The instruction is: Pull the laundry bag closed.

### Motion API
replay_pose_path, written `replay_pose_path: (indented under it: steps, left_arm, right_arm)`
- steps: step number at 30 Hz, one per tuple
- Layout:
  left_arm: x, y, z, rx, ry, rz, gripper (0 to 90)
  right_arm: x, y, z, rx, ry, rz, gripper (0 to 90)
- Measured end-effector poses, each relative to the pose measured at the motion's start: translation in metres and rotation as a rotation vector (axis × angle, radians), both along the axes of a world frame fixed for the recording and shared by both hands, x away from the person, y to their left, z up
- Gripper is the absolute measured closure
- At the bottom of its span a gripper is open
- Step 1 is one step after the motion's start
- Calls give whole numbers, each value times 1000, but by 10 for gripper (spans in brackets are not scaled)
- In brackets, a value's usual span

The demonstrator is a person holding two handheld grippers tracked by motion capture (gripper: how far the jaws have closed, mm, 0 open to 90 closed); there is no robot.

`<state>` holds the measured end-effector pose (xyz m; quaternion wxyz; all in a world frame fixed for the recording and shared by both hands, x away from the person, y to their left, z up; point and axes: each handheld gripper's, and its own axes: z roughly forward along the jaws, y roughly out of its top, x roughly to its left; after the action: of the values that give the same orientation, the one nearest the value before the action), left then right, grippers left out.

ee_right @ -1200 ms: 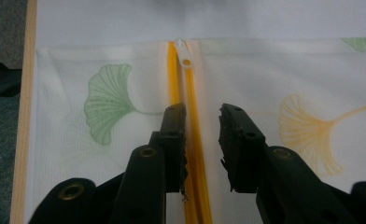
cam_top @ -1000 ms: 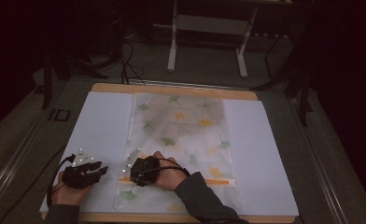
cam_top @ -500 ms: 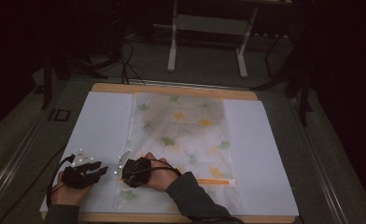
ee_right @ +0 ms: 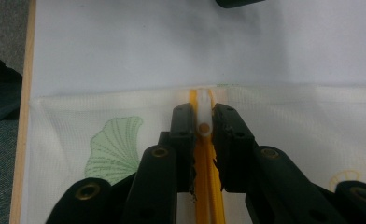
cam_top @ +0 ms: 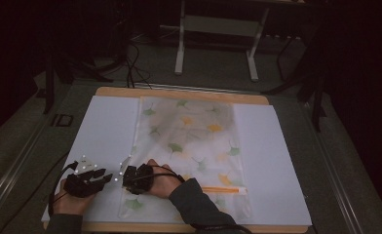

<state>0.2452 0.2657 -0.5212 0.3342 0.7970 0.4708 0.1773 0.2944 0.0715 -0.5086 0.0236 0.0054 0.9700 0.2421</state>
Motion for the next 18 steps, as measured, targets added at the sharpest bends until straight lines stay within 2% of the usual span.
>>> replay_pose_path:
  steps: [4, 11, 18]
  left_arm:
    - [0, 0, 0, 0, 1, 0, 633]
    - [0, -1, 0, 0, 1, -4, 634]
    - [0, -1, 0, 2, 8, -13, 633]
  right_arm:
    - [1, 4, -2, -31, 9, -1, 826]
    - [3, 6, -3, -40, 22, -6, 824]
    - [2, 8, -2, -55, 7, 5, 841]
